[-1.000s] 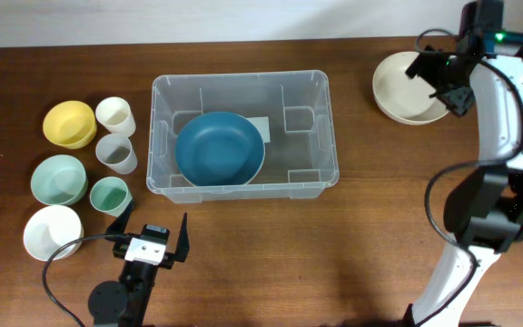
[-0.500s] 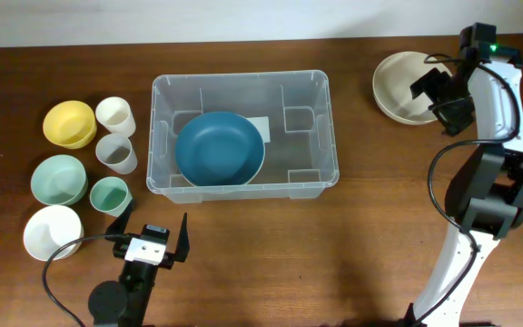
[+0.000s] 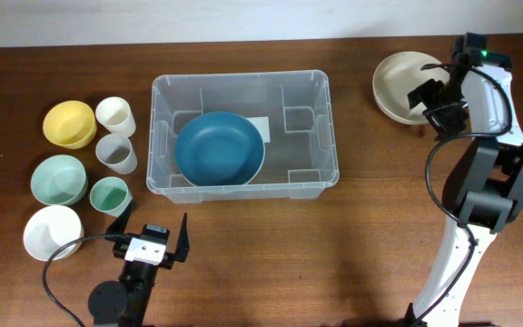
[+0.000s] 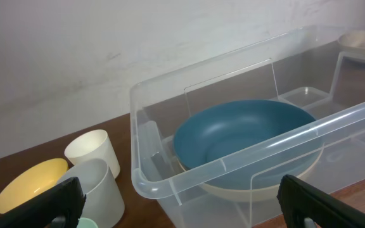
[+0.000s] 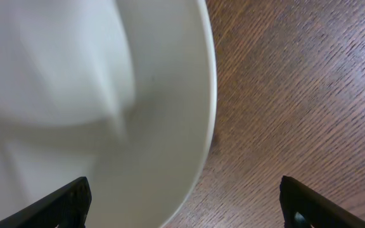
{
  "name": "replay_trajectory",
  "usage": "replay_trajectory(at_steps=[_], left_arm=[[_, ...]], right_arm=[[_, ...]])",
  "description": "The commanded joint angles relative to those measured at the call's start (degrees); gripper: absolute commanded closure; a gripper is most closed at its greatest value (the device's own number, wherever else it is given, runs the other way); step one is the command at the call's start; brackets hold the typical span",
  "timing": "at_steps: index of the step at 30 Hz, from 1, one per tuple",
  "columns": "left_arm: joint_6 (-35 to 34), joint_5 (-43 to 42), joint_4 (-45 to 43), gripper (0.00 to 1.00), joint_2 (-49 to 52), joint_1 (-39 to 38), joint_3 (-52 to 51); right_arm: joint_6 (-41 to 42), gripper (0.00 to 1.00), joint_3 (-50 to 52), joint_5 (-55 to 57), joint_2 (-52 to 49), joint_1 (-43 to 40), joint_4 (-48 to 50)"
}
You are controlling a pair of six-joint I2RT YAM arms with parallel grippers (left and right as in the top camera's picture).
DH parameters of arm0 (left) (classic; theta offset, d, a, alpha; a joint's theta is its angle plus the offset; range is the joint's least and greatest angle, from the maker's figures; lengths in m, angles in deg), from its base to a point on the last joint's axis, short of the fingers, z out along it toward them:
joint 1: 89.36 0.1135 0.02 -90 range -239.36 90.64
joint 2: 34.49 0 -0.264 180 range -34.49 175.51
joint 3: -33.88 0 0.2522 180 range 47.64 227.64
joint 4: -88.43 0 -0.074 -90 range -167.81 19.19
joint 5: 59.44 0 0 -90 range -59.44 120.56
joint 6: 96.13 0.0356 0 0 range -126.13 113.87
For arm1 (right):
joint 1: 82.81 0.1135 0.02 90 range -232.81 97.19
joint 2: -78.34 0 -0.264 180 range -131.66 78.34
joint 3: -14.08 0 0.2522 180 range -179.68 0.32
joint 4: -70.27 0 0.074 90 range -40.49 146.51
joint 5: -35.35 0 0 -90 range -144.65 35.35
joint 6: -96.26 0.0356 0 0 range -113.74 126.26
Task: Pack container
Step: 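Move the right gripper to the cream bowl and grasp its rim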
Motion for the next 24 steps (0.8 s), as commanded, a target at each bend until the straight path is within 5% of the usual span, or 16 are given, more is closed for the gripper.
replay_trajectory(at_steps=[1,8,18,24], left_arm=[[0.68,0.17,0.33,0.01,-0.28,0.35,-0.13],[0.68,0.17,0.33,0.01,-0.28,0.35,-0.13],[0.68,0.17,0.33,0.01,-0.28,0.35,-0.13],[0.68,0.17,0.33,0.01,-0.28,0.35,-0.11]], right_arm=[[0.26,0.09,0.13,1.16,-1.62,-0.59,0.22],[0.02,0.22,0.44,0.96,-2.97,-0.59,1.07],[0.02,0.76,1.7,2.27,-2.99,-0.61,1.9],[0.04,0.78,5.22,3.89,-2.99,-0.66,2.82]])
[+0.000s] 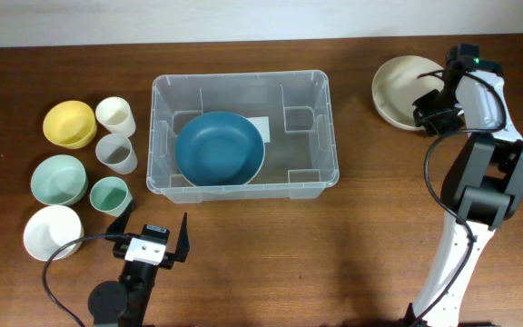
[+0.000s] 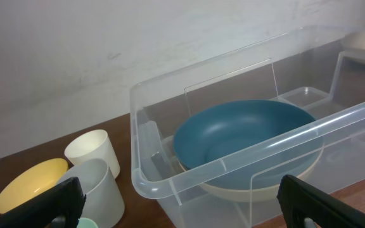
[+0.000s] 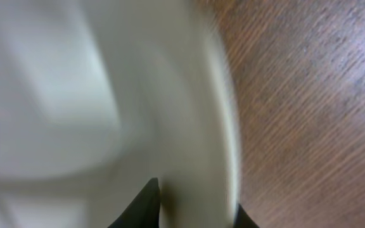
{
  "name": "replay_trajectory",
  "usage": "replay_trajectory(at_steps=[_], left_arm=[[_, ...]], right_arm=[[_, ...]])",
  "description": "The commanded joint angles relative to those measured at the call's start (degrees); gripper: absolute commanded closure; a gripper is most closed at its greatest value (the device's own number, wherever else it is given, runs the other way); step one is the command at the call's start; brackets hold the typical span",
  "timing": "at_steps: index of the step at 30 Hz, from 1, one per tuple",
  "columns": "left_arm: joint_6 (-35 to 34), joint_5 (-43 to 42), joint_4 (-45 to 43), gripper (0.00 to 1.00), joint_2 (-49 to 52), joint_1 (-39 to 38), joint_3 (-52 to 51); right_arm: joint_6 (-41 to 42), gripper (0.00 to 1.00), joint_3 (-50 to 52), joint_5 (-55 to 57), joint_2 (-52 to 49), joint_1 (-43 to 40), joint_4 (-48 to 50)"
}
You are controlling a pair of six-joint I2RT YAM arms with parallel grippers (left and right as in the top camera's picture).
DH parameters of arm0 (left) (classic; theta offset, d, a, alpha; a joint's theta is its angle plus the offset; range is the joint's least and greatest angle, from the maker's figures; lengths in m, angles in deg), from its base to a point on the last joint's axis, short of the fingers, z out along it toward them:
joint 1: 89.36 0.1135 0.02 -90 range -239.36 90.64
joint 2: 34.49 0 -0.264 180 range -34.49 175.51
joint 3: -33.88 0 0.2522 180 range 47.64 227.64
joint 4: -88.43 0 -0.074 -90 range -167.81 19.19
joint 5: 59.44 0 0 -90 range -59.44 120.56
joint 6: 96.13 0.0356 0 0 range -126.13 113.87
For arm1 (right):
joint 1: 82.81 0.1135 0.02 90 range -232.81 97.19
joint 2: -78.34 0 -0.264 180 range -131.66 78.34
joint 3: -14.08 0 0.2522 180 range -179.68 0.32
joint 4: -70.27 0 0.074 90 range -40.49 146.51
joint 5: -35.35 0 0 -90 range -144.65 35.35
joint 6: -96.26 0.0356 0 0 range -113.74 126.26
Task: Pack container
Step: 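Move the right gripper to the cream bowl and grasp its rim, then lift the cream bowl with the right gripper and carry it over the bin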
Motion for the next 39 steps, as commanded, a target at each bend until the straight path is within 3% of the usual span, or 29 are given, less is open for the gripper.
replay_trajectory(at_steps=[1,3,4,6,14,18,22,27,30,34,39], left_arm=[[0.68,0.15,0.33,0.0,-0.28,0.35,-0.13],[0.68,0.15,0.33,0.01,-0.28,0.35,-0.13],[0.68,0.15,0.33,0.0,-0.28,0.35,-0.13],[0.68,0.15,0.33,0.01,-0.28,0.35,-0.13],[0.68,0.15,0.33,0.01,-0.28,0.35,-0.13],[0.68,0.15,0.33,0.01,-0.28,0.35,-0.13],[0.68,0.15,0.33,0.01,-0.28,0.35,-0.13],[0.68,0.15,0.33,0.01,-0.28,0.35,-0.11],[0.68,0.15,0.33,0.0,-0.28,0.35,-0.13],[0.68,0.15,0.33,0.01,-0.28,0.35,-0.11],[0.68,0.15,0.33,0.01,-0.28,0.35,-0.11]], right_arm=[[0.02,0.79,3.26,2.23,-0.46,-0.76,0.42],[0.0,0.84,4.15,2.25,-0.46,-1.07,0.85],[0.0,0.93,4.2,2.25,-0.46,-1.36,0.79],[-0.28,0.96,4.17,1.95,-0.44,-1.9,0.76],[-7.02,0.96,3.06,-7.3,-0.42,-5.51,1.03],[-16.22,0.96,-2.27,-24.2,2.05,-8.76,0.61],[-18.93,0.96,-6.32,-37.44,7.13,-9.75,0.33],[-21.22,0.96,-8.83,-45.75,14.6,-8.55,-0.55],[-22.18,0.96,-8.83,-51.43,20.76,-6.21,-1.01],[-24.35,0.96,-8.83,-50.69,27.28,0.31,-3.39],[-24.9,0.96,-8.81,-35.82,30.82,14.97,-7.02]])
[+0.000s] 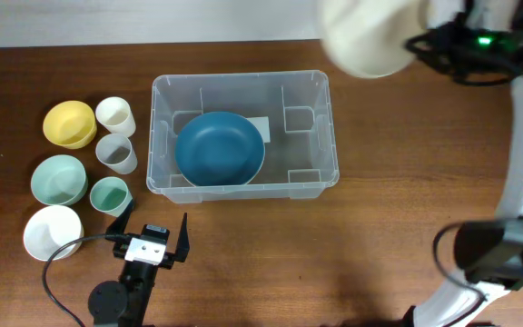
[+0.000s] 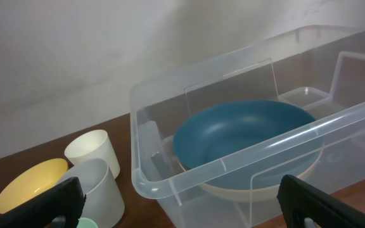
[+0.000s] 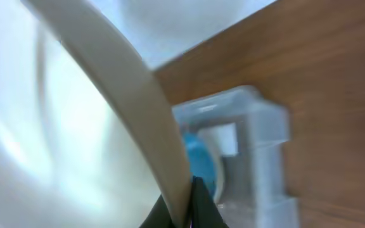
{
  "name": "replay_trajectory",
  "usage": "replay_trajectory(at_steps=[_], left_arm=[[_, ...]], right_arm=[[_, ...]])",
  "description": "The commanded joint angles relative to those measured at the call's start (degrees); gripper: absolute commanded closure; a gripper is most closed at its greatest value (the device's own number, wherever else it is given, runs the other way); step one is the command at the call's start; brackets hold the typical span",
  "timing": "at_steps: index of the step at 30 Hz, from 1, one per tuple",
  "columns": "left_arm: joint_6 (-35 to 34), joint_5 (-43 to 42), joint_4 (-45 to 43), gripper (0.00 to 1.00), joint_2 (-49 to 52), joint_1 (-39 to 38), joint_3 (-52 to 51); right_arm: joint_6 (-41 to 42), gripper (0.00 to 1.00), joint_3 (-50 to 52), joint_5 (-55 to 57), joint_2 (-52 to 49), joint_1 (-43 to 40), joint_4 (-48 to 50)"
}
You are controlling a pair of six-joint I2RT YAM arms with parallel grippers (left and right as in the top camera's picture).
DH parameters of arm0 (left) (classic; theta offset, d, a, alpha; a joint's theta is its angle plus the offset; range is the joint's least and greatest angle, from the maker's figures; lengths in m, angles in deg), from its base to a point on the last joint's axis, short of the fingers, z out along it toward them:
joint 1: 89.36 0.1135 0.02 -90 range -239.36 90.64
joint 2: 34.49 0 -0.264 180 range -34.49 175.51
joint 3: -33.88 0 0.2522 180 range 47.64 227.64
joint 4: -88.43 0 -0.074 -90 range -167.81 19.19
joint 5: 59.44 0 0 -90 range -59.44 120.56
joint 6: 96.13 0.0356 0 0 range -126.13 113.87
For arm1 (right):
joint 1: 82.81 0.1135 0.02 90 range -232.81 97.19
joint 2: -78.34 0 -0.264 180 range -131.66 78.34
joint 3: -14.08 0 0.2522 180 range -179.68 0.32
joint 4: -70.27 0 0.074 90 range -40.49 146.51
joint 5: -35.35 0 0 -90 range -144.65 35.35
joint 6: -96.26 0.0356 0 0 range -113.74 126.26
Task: Pack container
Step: 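Lift the cream bowl with the right gripper and carry it over the bin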
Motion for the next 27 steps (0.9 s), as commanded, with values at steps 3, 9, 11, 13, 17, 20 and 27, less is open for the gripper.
replay_trajectory(at_steps=[3,9,11,13,17,20,27], left_arm=[[0.68,0.15,0.33,0.01,-0.28,0.35,-0.11],[0.68,0.15,0.33,0.01,-0.28,0.35,-0.13],[0.68,0.15,0.33,0.01,-0.28,0.35,-0.13],[0.68,0.15,0.33,0.01,-0.28,0.35,-0.13],[0.68,0.15,0.33,0.01,-0.28,0.35,-0.11],[0.68,0.15,0.33,0.01,-0.28,0.35,-0.13],[0.68,0.15,0.33,0.01,-0.28,0.35,-0.13]], right_arm=[[-1.18,0.96,-0.04,16.72,-0.28,17.33,-1.31],[4.68,0.96,0.07,26.51,-6.58,29.73,-1.03],[5.77,0.96,0.07,26.49,-9.4,31.54,-0.44],[5.97,0.96,0.07,26.49,-12.35,32.7,0.07],[6.95,0.96,0.07,26.45,-16.31,33.57,0.07],[7.65,0.96,0.07,26.25,-18.91,33.59,0.2],[7.67,0.96,0.33,23.82,-22.23,33.64,0.55]])
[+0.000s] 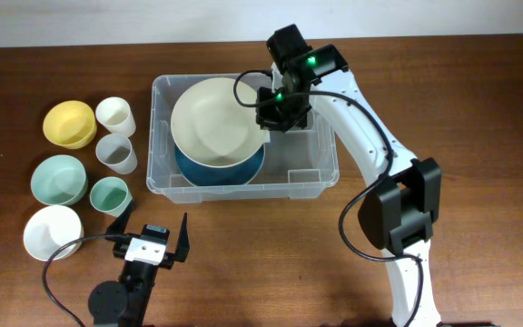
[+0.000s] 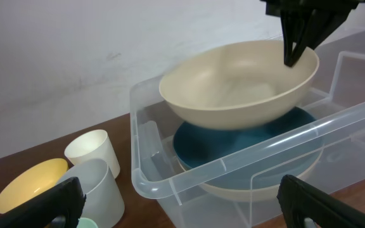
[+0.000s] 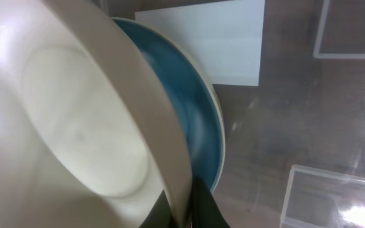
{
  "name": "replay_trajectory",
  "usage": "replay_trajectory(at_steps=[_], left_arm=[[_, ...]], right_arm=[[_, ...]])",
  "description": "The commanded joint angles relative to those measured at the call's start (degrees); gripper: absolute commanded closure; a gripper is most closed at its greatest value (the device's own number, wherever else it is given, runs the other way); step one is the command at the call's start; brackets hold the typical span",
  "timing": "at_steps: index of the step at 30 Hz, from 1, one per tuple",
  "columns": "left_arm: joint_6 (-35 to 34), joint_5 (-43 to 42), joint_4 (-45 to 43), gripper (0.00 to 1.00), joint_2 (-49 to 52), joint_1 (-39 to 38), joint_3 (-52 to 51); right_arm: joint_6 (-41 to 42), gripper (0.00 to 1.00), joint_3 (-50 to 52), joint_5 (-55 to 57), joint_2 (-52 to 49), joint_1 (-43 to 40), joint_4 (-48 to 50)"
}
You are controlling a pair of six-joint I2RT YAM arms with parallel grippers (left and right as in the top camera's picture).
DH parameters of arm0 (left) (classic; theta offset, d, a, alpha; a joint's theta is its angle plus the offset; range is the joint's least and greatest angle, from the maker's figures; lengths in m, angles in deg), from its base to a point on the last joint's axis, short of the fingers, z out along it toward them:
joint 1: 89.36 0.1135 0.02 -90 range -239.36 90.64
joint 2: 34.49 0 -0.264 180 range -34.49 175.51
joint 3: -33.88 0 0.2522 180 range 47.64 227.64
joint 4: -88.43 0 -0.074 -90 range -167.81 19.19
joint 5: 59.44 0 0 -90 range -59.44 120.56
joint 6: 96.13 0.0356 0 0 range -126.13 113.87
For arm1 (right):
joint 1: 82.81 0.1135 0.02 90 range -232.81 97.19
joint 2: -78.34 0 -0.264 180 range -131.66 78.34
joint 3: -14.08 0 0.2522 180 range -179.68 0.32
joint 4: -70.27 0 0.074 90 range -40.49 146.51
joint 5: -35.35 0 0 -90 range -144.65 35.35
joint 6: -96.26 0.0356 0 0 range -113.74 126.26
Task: Pack container
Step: 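Lift the cream bowl with the right gripper and carry it over the bin, then lower the cream bowl onto the blue bowl and open the right gripper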
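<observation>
A clear plastic container (image 1: pixel 243 189) stands mid-table with a blue bowl (image 1: pixel 239 169) in its large left compartment. My right gripper (image 1: pixel 273 107) is shut on the rim of a cream bowl (image 1: pixel 212 123), which hangs tilted just above the blue bowl. In the right wrist view the cream bowl (image 3: pixel 62 126) fills the left, with the blue bowl (image 3: pixel 204 133) under it and the gripper (image 3: pixel 185 209) pinching the rim. The left wrist view shows the cream bowl (image 2: pixel 239 88) over the container's wall (image 2: pixel 170 183). My left gripper (image 1: pixel 152 238) rests open near the front edge.
Left of the container stand a yellow bowl (image 1: pixel 69 123), a white cup (image 1: pixel 115 115), a grey cup (image 1: pixel 116 153), a green bowl (image 1: pixel 59 180), a green cup (image 1: pixel 109 195) and a white bowl (image 1: pixel 53 232). Small divided compartments (image 1: pixel 302 118) fill the container's right side.
My right gripper held the cream bowl high over the table's back, right of the container. Now it holds the bowl inside the container, just above the blue bowl. The left arm has not moved.
My right gripper was open over the cream bowl on the table at the far right. Then it was shut on the bowl's rim. Then it held the bowl raised high, and now it holds the bowl over the blue bowl in the container.
</observation>
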Motion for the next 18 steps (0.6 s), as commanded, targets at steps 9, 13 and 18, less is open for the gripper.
replay_trajectory(at_steps=[9,13,18], left_arm=[[0.7,0.15,0.33,0.01,-0.28,0.35,-0.13],[0.7,0.15,0.33,0.01,-0.28,0.35,-0.13],[0.7,0.15,0.33,0.01,-0.28,0.35,-0.13]], right_arm=[[0.72,0.96,0.44,-6.82,-2.62,0.52,0.55],[0.7,0.96,0.85,-7.17,-3.5,0.57,0.13],[0.7,0.96,2.1,-7.19,-4.0,0.57,0.15]])
